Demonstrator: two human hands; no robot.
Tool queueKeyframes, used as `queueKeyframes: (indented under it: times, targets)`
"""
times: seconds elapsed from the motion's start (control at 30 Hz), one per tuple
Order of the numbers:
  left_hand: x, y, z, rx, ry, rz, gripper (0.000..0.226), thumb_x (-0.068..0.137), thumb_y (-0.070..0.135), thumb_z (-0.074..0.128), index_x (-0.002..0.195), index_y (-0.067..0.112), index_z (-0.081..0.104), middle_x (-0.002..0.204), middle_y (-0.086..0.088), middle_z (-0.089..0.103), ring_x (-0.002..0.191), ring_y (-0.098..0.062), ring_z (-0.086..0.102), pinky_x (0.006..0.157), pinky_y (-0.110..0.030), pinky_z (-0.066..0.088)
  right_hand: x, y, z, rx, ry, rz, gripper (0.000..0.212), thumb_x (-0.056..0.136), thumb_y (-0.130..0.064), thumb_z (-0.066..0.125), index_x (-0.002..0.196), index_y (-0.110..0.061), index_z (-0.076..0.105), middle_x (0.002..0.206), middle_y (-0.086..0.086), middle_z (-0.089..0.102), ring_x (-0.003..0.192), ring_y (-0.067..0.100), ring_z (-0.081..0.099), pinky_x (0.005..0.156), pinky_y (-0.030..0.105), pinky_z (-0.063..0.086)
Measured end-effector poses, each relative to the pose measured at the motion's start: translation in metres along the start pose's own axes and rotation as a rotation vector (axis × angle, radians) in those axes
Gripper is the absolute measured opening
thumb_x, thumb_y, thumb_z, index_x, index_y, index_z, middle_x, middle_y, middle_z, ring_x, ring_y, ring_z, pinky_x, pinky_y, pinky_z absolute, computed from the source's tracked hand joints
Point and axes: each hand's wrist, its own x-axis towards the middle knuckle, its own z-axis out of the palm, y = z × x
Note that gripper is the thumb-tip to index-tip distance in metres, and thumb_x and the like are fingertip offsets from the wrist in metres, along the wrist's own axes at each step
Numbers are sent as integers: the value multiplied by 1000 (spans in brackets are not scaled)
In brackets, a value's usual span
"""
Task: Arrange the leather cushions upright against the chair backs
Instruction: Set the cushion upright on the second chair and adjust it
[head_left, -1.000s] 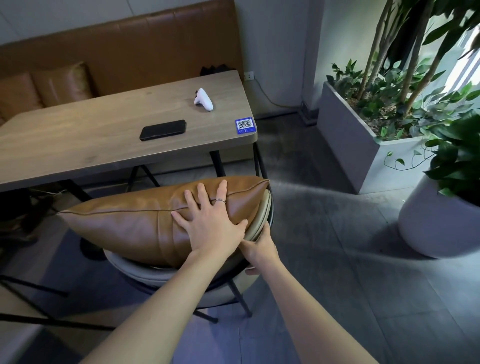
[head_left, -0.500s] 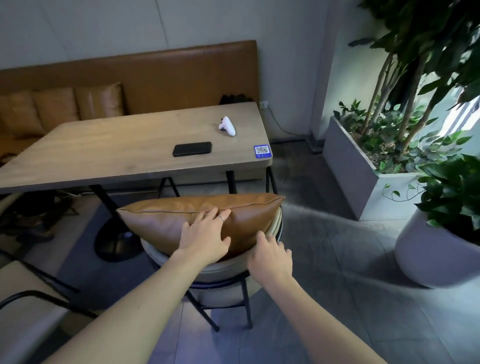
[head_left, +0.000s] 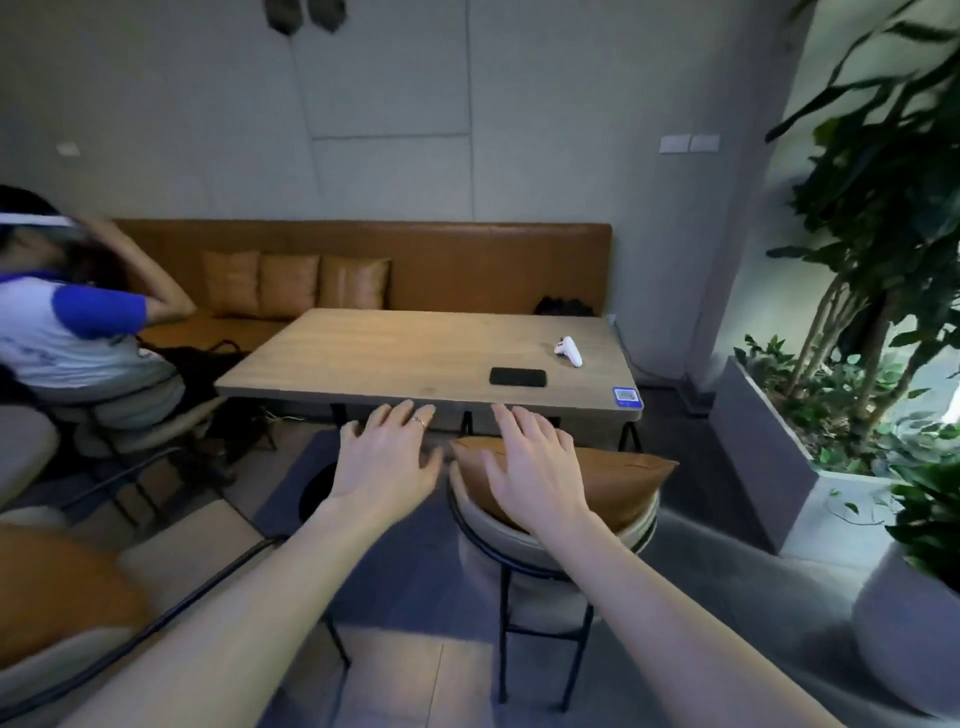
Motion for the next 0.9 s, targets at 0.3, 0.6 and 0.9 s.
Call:
queueKeyframes:
  times: [0.3, 0.6, 0.9]
  targets:
    - [-131, -152, -155, -13, 262, -230, 65, 99, 50, 49, 157, 22, 36, 165, -7, 34, 152, -30, 26, 116, -58, 25, -24, -227, -62, 184, 230, -180, 60, 104, -48, 49, 158, -21, 40, 159, 12, 48, 145, 32, 46, 117, 52, 34]
    - [-204, -264, -192, -9, 345, -428, 64, 97, 49, 52, 155, 23, 40, 162, -7, 38, 149, -29, 30, 113, -58, 28, -37, -363, -33, 336, 212, -317, 58, 102, -44, 52, 153, -17, 46, 155, 12, 51, 139, 31, 50, 112, 51, 41]
    - [-183, -381, -135, -109, 251, -666, 65, 100, 47, 51, 157, 23, 34, 167, -7, 29, 153, -28, 23, 114, -58, 27, 12, -431, 91, 382, 7, -312, 61, 103, -47, 51, 157, -20, 41, 160, 9, 45, 147, 28, 42, 115, 54, 38]
